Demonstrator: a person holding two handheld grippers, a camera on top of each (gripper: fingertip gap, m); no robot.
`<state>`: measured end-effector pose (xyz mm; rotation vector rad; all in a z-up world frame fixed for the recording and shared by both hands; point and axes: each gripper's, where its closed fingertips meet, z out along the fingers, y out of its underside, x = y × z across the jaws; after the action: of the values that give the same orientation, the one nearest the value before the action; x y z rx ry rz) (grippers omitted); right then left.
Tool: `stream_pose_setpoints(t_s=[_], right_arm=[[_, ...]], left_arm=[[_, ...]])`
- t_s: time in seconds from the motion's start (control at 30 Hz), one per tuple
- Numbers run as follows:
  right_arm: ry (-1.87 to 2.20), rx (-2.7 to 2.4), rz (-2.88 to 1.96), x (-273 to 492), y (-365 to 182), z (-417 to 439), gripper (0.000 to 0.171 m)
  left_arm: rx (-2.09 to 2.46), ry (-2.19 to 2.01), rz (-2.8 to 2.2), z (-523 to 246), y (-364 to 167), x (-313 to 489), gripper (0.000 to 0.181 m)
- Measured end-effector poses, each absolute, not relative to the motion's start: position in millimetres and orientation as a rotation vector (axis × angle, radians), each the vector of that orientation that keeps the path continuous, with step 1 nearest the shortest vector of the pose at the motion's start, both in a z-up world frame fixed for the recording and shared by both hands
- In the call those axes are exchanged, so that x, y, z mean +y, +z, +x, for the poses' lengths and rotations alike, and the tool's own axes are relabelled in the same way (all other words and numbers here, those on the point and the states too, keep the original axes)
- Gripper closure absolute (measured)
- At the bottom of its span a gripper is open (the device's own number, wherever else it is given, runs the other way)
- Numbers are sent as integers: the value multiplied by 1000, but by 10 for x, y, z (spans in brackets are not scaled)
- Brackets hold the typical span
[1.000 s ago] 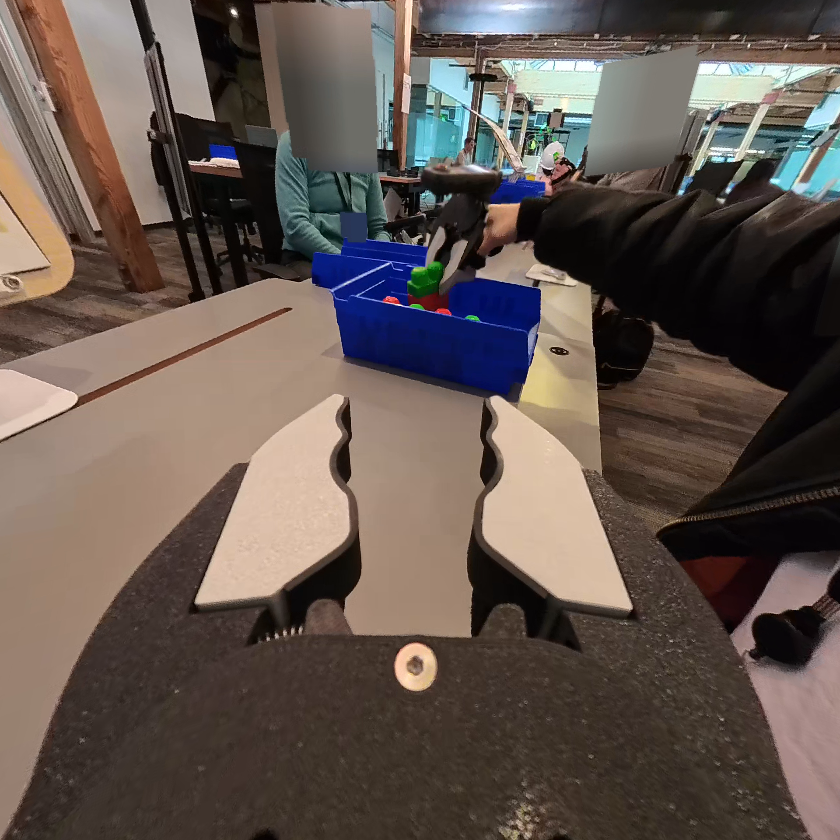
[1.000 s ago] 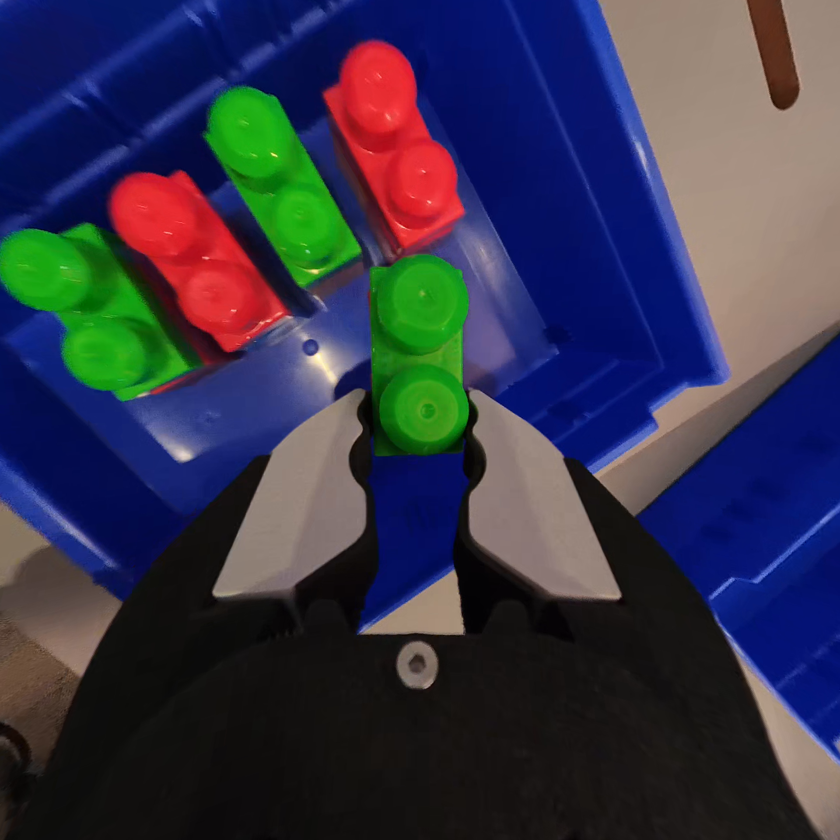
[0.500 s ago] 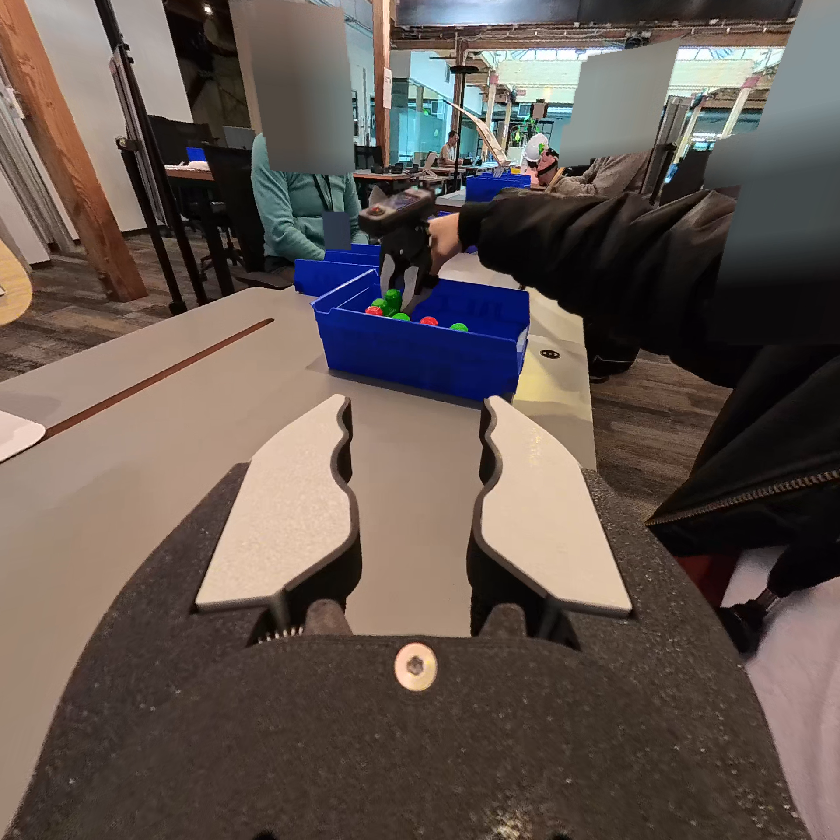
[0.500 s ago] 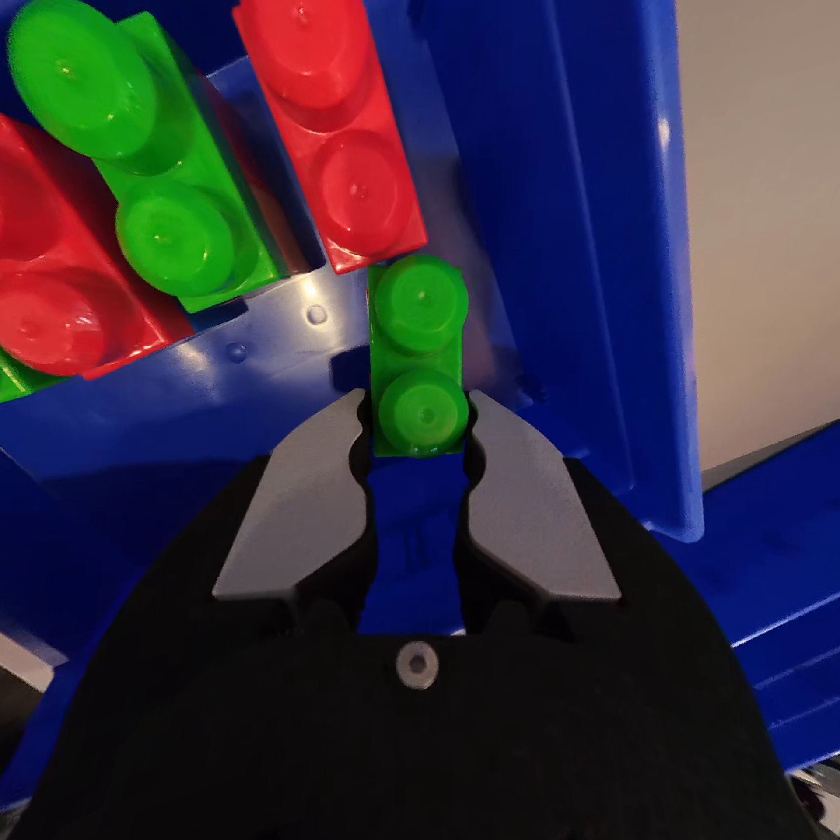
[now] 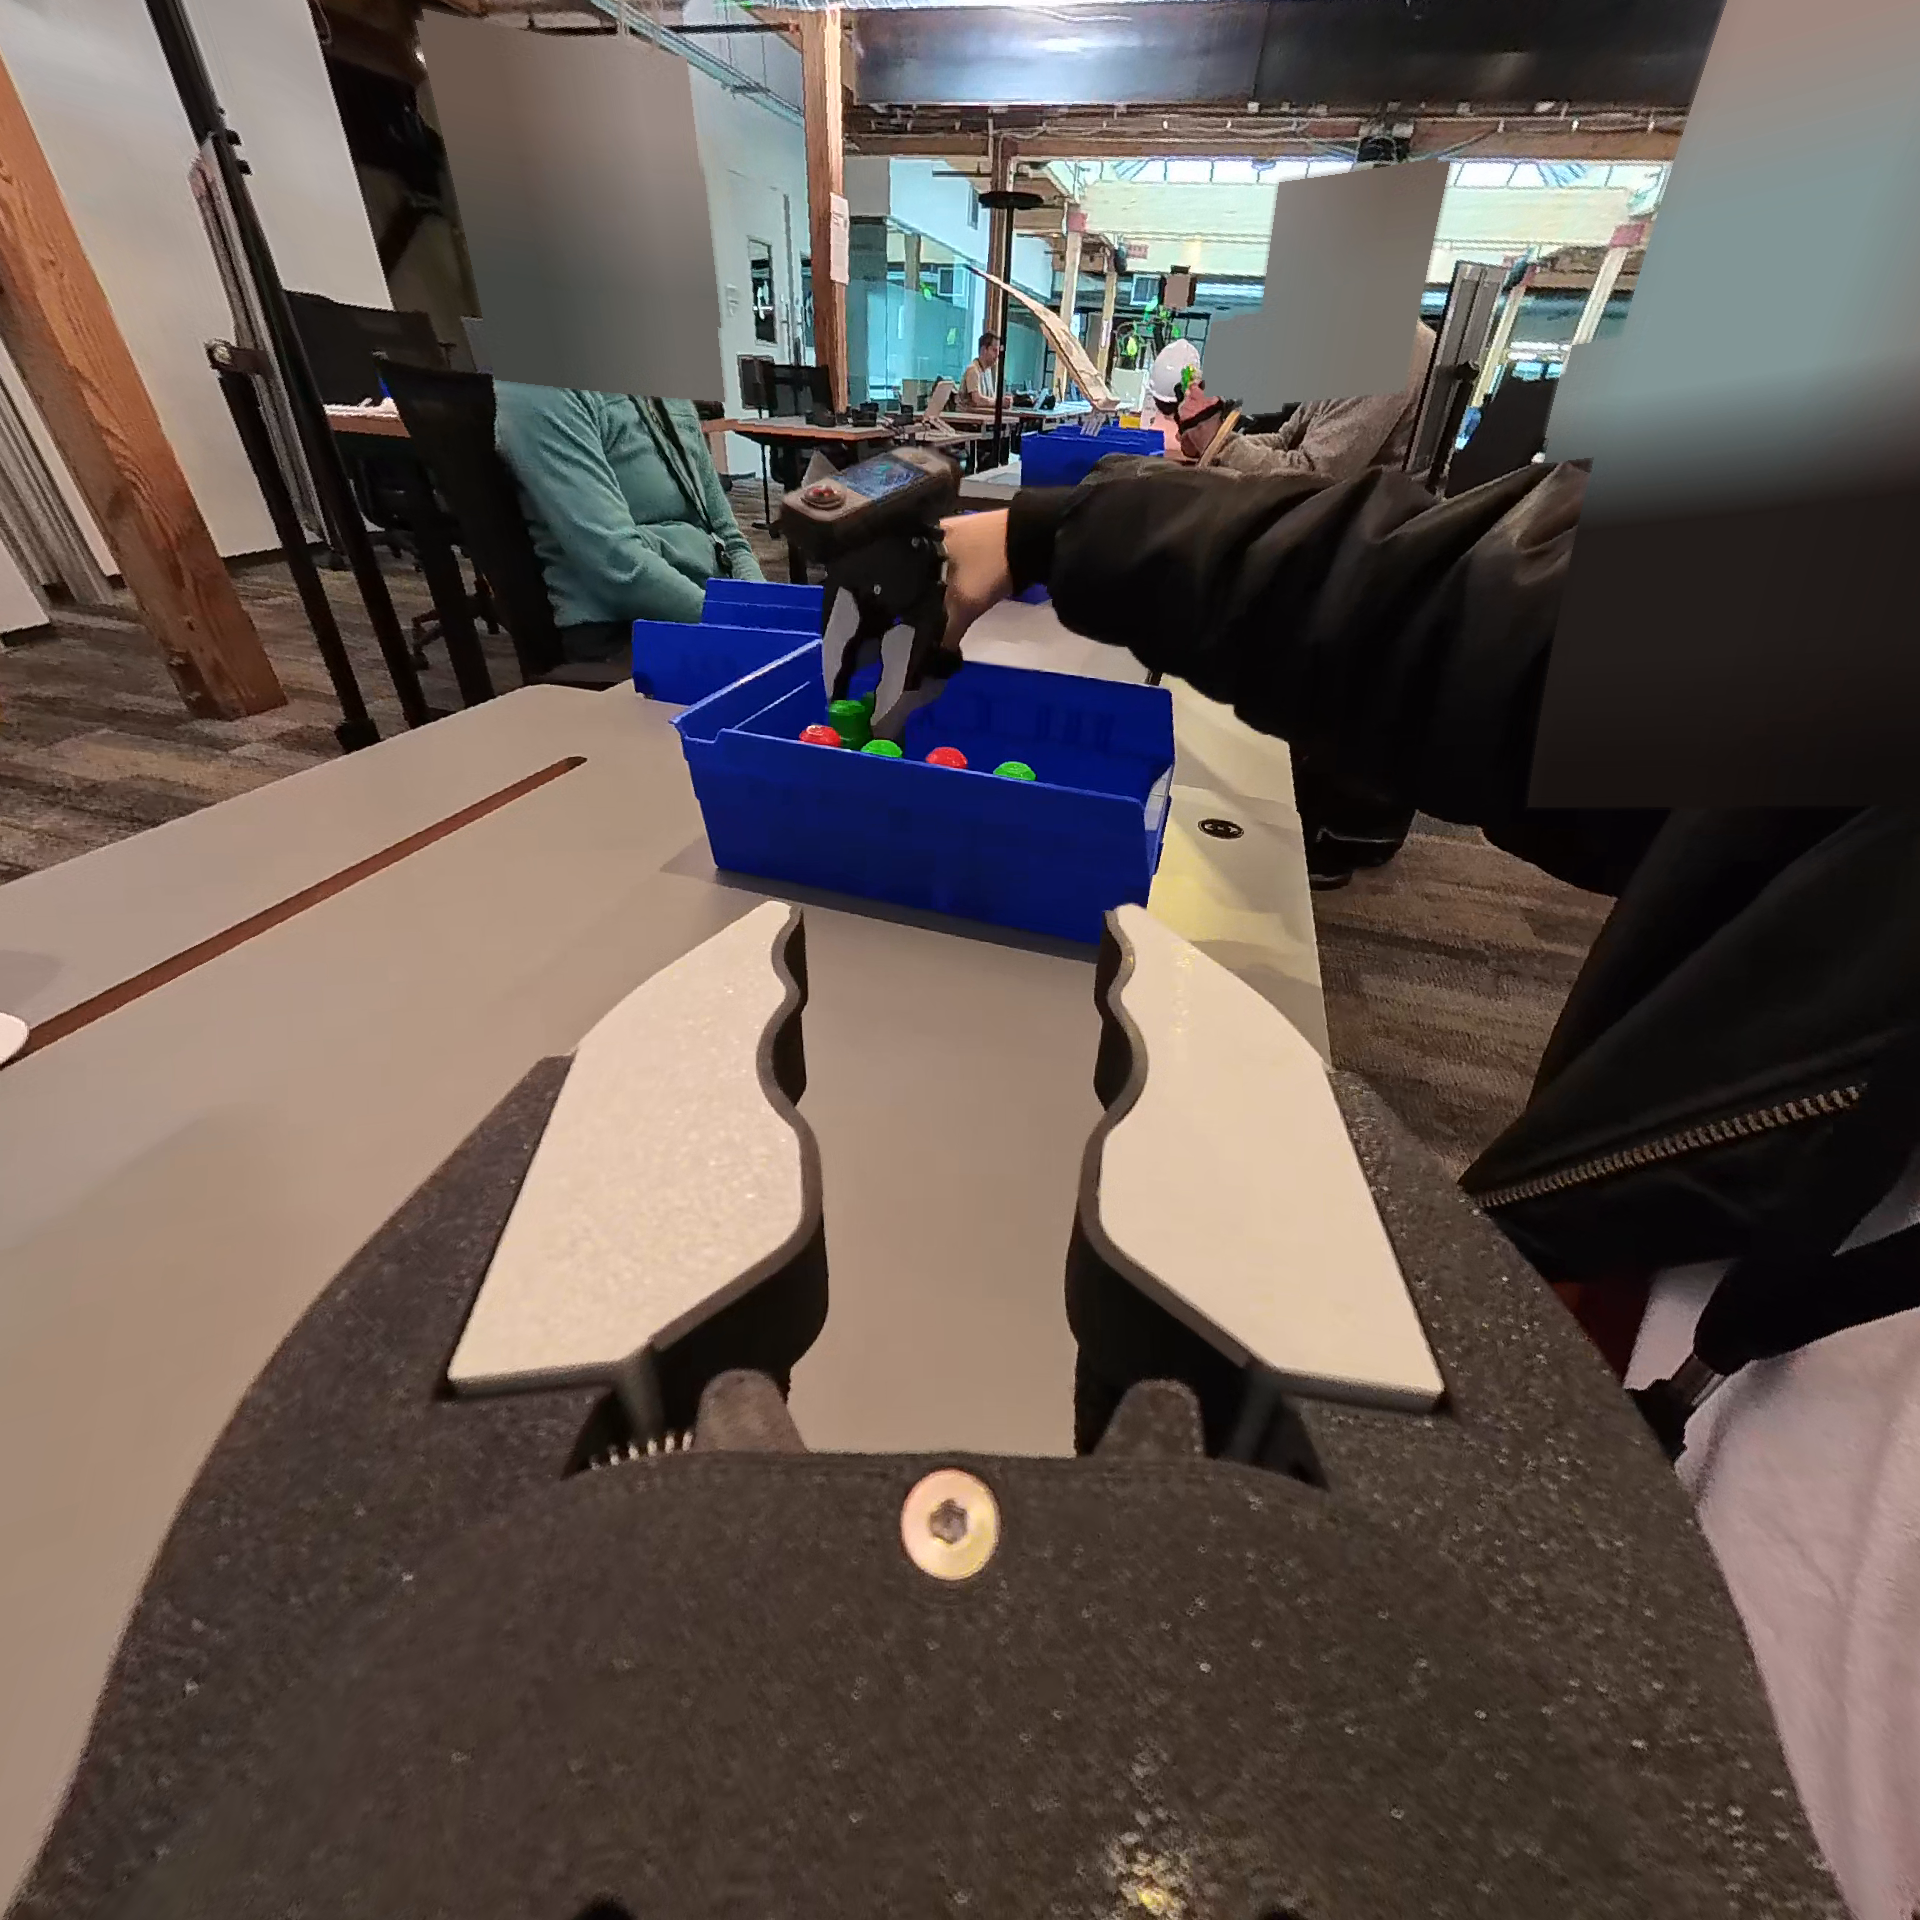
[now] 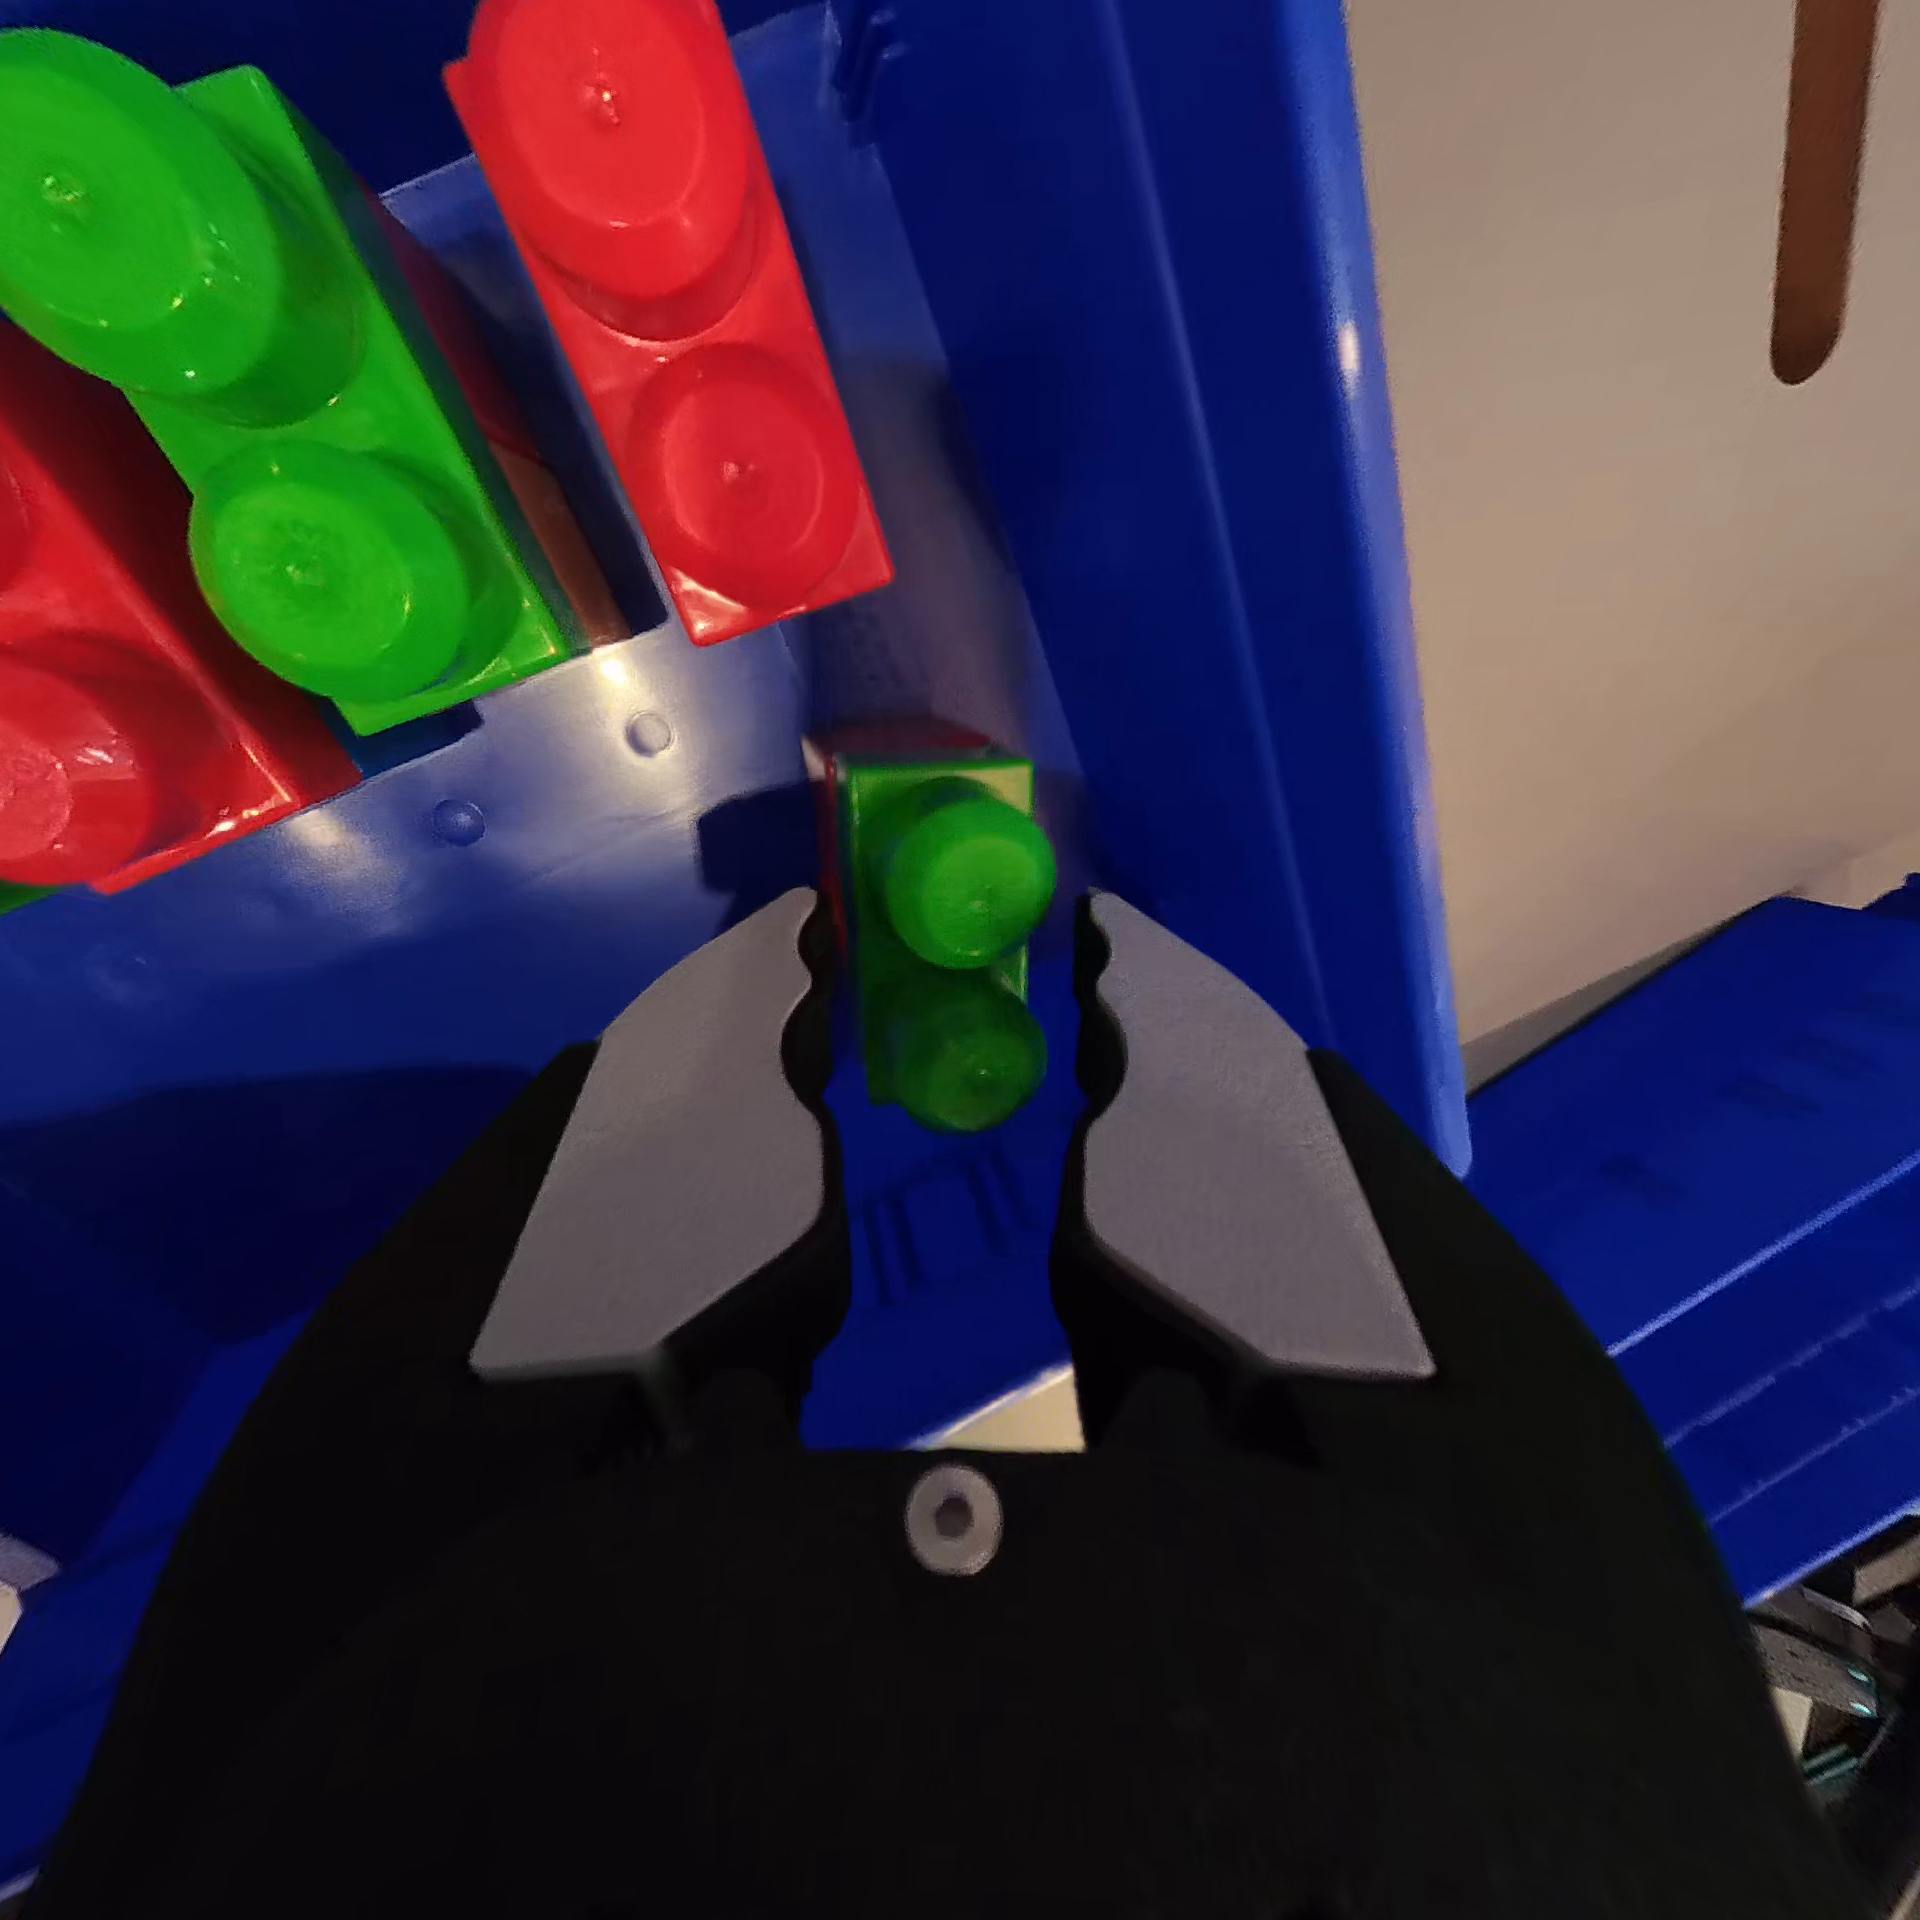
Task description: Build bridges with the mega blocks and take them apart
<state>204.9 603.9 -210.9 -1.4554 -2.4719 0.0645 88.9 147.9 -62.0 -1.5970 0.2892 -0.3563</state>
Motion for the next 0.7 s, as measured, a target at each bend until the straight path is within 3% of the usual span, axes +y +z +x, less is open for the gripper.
stream_pose_setpoints(t_s=[0.13,0.37,0.7], right_arm=[[-8,-2467,-1456,6081,-2033,2136,125],[183,-2296,-1437,5751,-1539,2186,138],[1039,-1974,-1052,3770,-263,1537,142]], left_arm=[[280,-349,-1585,865,-589,1435,128],[203,-318,-1538,654,-598,1317,127],[-76,-164,-1496,87,-838,713,132]])
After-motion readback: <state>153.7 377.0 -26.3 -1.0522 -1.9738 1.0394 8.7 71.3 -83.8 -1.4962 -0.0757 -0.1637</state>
